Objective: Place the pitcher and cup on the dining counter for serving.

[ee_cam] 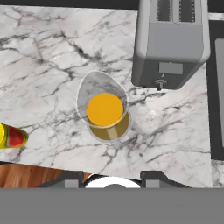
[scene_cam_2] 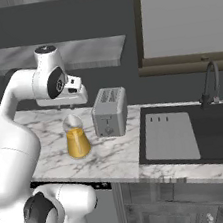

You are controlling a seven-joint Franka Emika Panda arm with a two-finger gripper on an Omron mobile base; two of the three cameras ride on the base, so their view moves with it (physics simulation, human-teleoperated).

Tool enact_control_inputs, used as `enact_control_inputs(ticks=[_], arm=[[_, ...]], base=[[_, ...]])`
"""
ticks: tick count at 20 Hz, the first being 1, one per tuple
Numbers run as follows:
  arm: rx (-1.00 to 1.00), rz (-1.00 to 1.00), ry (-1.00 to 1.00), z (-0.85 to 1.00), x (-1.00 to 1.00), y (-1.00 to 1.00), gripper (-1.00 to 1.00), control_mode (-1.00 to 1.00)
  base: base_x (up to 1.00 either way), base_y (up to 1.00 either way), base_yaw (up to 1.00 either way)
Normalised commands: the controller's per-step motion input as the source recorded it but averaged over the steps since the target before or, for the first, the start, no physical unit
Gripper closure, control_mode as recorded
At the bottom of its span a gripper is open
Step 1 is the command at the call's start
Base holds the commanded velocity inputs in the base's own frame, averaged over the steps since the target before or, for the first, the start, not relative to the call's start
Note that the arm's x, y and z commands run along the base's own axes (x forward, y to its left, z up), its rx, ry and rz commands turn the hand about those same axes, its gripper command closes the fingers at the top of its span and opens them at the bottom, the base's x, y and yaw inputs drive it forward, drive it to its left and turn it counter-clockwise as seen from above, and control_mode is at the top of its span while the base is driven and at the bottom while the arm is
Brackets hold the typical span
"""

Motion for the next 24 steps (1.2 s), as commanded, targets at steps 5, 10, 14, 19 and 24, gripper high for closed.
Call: enact_control_inputs(ticks=[5,10,14,19,24], arm=[[-0.01,0.0,0.0,0.0,-0.1,0.0,-1.0,-1.0],[-0.04,0.06,0.01,-0.42,-0.07,0.01,-1.0,-1.0],[-0.04,0.2,0.01,-0.97,0.0,0.0,-1.0,-1.0],[0.0,0.21,0.01,-0.9,0.0,0.0,-1.0,-1.0],[0.0,0.19,0.0,-0.63,0.06,0.01,-1.0,-1.0]], base=[[0.0,0.0,0.0],[0.0,0.0,0.0],[0.0,0.0,0.0],[0.0,0.0,0.0],[0.0,0.0,0.0]])
